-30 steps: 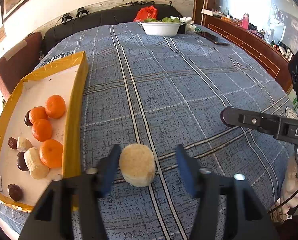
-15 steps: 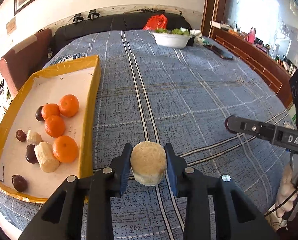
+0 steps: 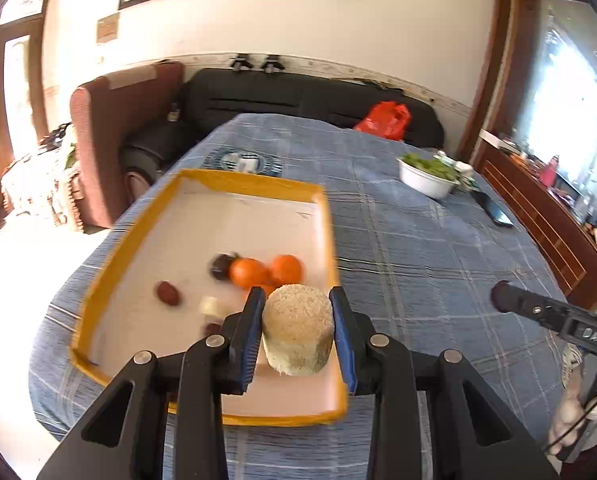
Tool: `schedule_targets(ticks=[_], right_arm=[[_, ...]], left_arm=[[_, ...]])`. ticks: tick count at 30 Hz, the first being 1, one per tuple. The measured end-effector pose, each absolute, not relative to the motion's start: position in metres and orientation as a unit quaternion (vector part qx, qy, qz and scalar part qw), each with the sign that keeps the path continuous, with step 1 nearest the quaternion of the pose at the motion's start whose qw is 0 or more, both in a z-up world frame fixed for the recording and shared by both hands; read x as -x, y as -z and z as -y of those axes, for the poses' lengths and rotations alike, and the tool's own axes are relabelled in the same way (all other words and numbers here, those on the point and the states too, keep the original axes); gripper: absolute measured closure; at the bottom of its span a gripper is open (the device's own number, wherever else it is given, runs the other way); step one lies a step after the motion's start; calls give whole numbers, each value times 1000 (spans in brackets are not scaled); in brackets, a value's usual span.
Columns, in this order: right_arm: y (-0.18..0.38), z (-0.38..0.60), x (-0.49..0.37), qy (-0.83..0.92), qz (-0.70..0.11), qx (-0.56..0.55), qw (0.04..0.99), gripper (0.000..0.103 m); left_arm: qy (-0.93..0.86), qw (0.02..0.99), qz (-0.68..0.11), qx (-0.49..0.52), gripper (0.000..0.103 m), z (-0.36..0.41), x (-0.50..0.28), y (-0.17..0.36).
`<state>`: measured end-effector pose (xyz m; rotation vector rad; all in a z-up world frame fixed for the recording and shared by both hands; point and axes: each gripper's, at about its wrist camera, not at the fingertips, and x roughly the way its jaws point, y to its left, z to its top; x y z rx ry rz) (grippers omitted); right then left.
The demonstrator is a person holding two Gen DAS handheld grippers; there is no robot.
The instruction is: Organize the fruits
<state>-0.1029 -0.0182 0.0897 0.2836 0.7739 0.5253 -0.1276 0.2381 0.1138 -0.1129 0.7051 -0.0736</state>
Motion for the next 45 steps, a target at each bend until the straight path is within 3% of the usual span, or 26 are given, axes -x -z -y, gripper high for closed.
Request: schedule_targets(ticks=[8,17,28,30,32,38,45], right_arm=[[-119,-71,65,-318,-374,-82,868,70],[-75,-173,19,-366,-440,-40,819,69],[-36,-229,-37,-363,-494,-30,790,69],[-33,-236,-43,-362,-499,-33,787,69],[-31,-238,-46,-361,-501,-35,785,68],[-35,-240,-51,-361,-497,-50,787,66],[-50,-225,-41,-363,-482,-64,795,63]], left_arm=[[-38,927,-366,69,71,-306,101,-103],[-58,909,-399,107,71,-349,72,-68],[-49,905,-400,135,71,-359,68,-56],[-47,907,-395,141,67,-362,72,-59],[-47,910,-387,145,53,-364,76,-63],[-52,917,-369,141,41,-361,89,-73],[-62,917,-367,144,37,-352,102,-76]])
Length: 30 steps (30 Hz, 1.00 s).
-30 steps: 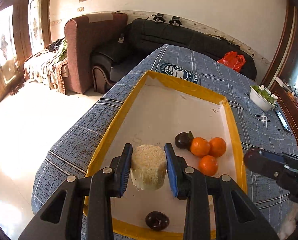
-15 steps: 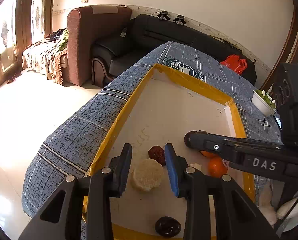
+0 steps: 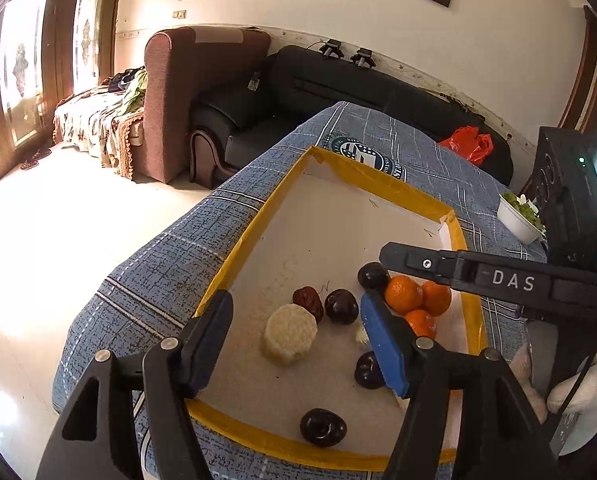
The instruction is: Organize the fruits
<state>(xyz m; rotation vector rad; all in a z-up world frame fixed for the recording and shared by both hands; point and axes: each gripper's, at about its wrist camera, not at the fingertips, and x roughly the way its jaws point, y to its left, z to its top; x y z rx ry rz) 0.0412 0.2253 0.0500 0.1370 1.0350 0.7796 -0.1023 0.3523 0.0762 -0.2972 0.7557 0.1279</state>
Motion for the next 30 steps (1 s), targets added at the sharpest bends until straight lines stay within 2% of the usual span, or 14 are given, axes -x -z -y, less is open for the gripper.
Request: schedule_targets(ticks=[4,8,14,24,30], right_arm=[[-64,-209,-23,-364,-464,-55,806,62],[-74,-184,3,-360,-446,-51,818,54],[-72,-132,36,-333,-428,-63,838,53],[-61,-52,74,-285,-416,-104,857,52],[-66,-18,93,-265,-397,-116,871,47]], left_arm=[[-75,919,-362,140,31,-343,111,-83],[-103,925,-347,112,23,-321,123,-94],[-125,930,-337,78,13,-284,133,-104],[-97,929,-357,33,11,-213,137,-103],[-77,930,-358,13,11,-181,140,-107]])
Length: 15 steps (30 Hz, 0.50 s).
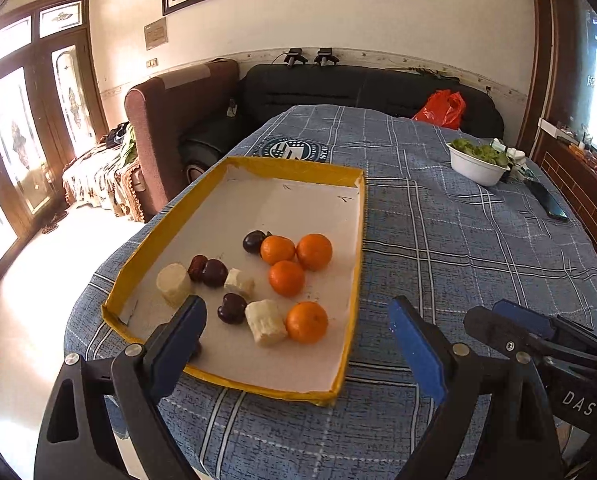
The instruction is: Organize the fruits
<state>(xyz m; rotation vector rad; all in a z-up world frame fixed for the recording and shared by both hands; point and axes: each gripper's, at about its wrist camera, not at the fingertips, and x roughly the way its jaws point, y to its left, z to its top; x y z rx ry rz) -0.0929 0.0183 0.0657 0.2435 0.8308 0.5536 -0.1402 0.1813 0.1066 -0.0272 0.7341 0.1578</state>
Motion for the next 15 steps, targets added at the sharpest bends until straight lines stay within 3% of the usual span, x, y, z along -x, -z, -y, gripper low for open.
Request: schedule_targets(ticks=[15], right_arm=[[-78,-3,117,-243,-360,-96,895,45]], left_arm=[[-75,939,-335,4,11,-164,156,-121]])
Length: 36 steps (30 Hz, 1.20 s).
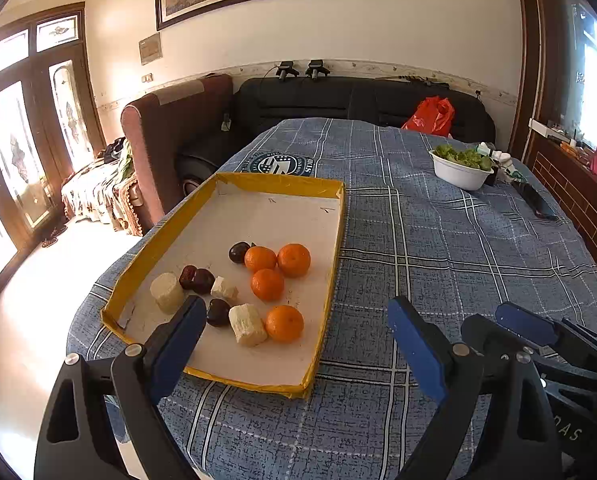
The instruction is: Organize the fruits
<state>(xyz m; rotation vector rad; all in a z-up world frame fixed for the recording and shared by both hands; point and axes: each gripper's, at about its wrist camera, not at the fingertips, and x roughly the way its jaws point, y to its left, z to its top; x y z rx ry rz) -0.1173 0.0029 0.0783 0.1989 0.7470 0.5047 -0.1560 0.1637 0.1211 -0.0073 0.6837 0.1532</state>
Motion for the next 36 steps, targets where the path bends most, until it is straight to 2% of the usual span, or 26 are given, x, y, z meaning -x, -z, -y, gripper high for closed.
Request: schedule_targets(ticks=[21,26,30,33,36], right_arm=[[-109,-21,148,-240,-308,-53,919,40],[-111,-23,152,-240,-303,-49,921,39],[-114,-25,155,-243,-297,-45,922,39],[-117,-29,161,-246,-289,-39,924,38],[-118,-36,166,-254,-285,-30,924,36]], left_arm=[[-101,959,-263,27,11,-178,193,-149],[-129,969,-210,20,10,-180,211,-163],[-168,975,-143,-1,1,-177,232,-182],[-194,976,-99,-15,0,-175,247,-194],[-187,976,-107,-18,0,-175,251,-196]])
